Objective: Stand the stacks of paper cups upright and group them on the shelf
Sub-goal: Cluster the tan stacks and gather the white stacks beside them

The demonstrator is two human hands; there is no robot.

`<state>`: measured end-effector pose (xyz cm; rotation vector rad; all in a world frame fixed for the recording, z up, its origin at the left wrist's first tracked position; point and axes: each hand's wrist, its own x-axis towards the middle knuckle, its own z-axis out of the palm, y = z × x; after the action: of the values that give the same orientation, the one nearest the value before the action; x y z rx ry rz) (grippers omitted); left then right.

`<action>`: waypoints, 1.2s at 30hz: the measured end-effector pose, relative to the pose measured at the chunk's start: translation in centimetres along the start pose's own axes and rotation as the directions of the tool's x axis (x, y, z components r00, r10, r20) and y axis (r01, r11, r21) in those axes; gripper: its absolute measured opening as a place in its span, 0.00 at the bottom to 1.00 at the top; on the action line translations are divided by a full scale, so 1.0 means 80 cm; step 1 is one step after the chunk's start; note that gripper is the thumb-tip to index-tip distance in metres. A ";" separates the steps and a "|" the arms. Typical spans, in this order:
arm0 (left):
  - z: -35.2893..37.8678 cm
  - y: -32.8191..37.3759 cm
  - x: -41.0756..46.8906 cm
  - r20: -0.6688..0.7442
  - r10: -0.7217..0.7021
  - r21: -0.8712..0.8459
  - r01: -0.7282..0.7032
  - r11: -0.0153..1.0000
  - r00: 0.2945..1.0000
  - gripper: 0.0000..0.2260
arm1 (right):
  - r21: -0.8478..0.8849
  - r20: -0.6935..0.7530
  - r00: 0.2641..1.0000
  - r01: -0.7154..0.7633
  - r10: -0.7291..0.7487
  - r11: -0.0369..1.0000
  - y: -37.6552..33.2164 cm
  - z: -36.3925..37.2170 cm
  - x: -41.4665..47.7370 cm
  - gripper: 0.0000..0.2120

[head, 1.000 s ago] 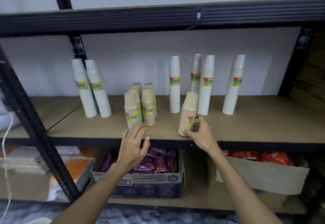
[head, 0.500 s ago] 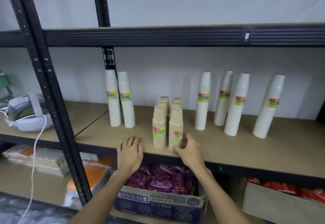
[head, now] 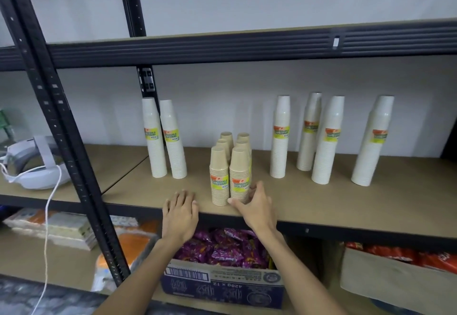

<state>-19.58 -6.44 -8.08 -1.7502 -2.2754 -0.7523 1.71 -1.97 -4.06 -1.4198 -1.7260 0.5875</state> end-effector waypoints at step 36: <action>0.062 0.286 0.033 0.274 0.202 -0.165 -0.161 0.973 0.940 0.27 | -0.021 0.071 0.991 -0.111 0.113 0.994 0.092 -0.081 0.171 0.25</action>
<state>2.01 2.38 -4.69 -2.2334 -2.2342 -0.6725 10.68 12.14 -2.13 -1.5321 -1.7192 0.6941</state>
